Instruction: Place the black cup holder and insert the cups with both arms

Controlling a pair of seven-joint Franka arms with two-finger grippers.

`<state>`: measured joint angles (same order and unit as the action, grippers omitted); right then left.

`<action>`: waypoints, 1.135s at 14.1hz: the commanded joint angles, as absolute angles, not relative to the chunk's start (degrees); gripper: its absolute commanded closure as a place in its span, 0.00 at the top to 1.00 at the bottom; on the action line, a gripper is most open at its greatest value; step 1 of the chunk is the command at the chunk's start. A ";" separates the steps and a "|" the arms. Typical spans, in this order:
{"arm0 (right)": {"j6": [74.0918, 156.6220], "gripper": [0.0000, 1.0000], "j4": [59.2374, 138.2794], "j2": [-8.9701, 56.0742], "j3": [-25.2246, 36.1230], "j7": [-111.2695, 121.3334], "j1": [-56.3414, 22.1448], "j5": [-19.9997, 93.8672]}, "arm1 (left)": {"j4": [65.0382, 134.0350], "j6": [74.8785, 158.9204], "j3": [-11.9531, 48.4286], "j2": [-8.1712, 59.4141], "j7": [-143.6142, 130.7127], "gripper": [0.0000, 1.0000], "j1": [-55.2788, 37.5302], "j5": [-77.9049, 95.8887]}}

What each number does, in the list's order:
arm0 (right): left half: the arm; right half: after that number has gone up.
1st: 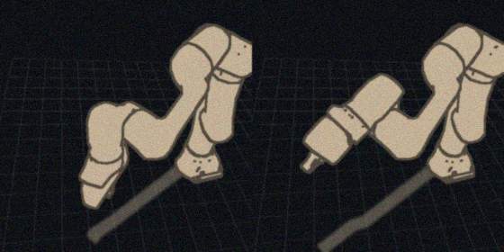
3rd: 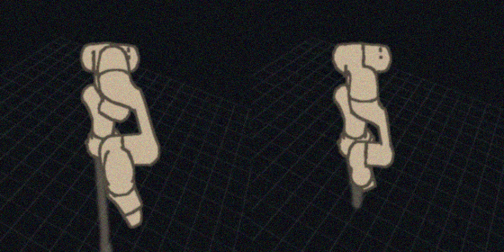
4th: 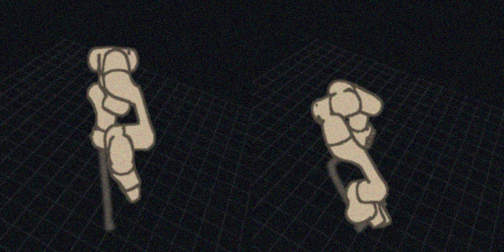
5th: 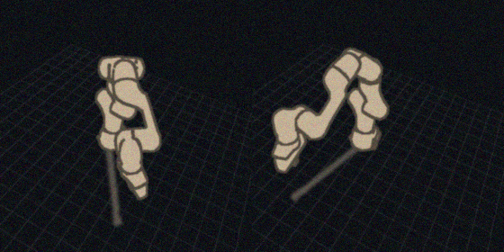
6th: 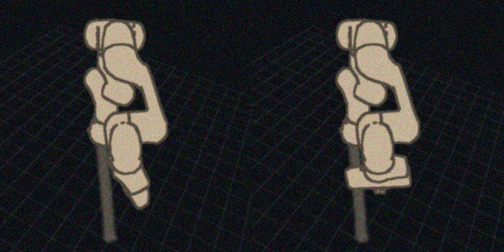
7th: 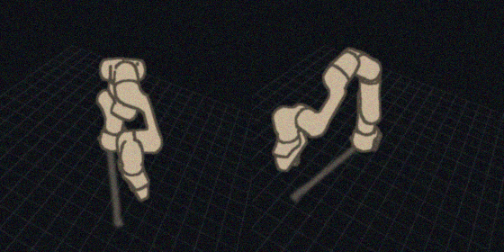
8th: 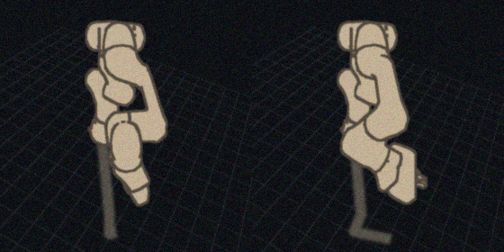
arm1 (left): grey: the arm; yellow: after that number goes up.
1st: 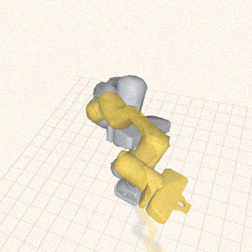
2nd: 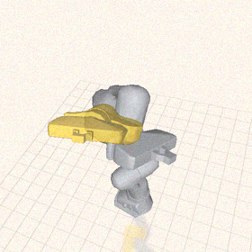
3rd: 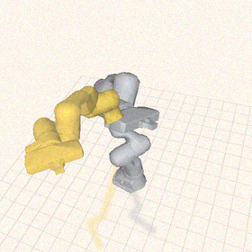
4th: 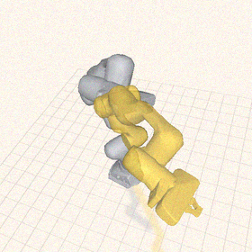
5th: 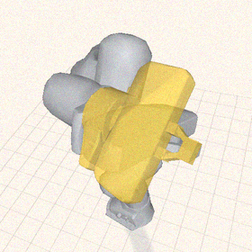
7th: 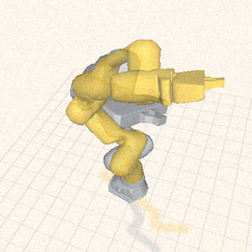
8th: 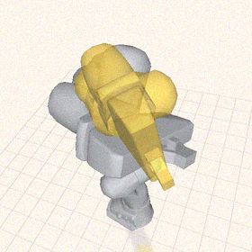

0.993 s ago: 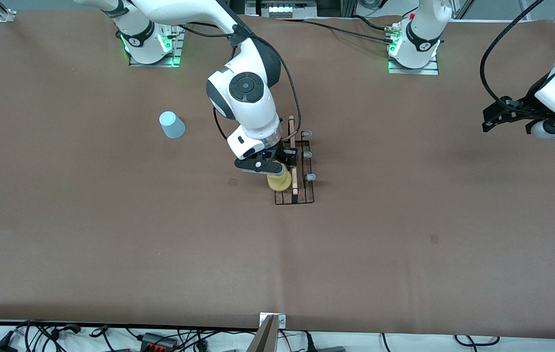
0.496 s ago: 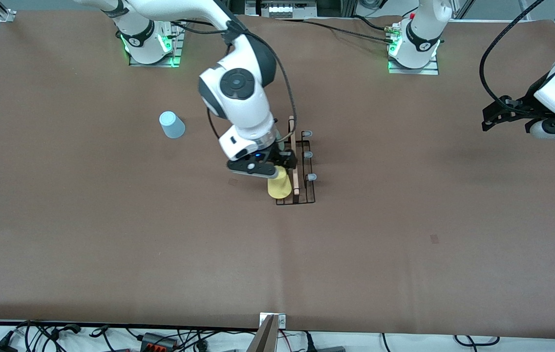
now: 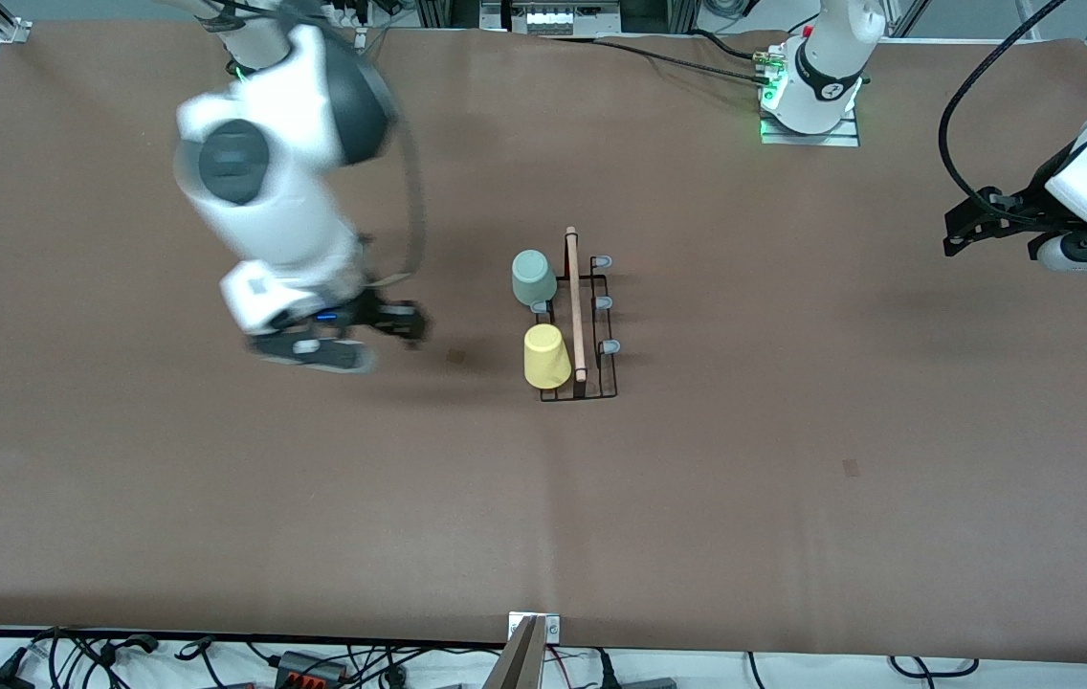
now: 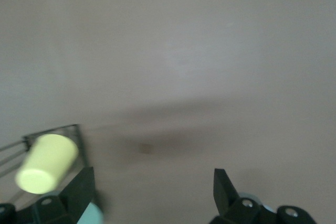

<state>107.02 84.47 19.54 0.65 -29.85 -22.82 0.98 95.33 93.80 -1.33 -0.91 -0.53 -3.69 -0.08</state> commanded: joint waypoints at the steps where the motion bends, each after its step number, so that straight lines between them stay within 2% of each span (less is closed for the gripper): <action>1: 102.23 1.00 87.45 14.34 -0.18 -19.72 -14.80 1.06 | 93.60 92.55 -1.23 -0.26 -0.79 1.00 -3.96 -0.97; 4: 98.63 1.00 87.28 11.00 -0.09 -15.48 -4.60 1.32 | 93.60 92.55 -1.23 -0.26 -0.79 1.00 -3.96 -0.97; 6: 97.65 1.00 87.19 8.89 0.09 -12.76 -0.90 0.62 | 93.60 92.55 -1.23 -0.26 -0.79 1.00 -3.96 -1.05; 11: 92.29 1.00 87.10 5.10 0.53 -11.87 0.70 0.53 | 93.60 92.46 -1.23 -0.26 -0.79 1.00 -3.96 -0.97; 16: 92.29 1.00 87.01 4.92 0.00 -4.49 0.44 0.35 | 93.60 92.37 -1.23 -0.26 -0.79 1.00 -3.96 -1.05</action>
<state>92.40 85.71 6.07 0.06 -7.85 0.41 0.93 95.29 93.72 -1.30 -0.91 -0.53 -3.73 -0.08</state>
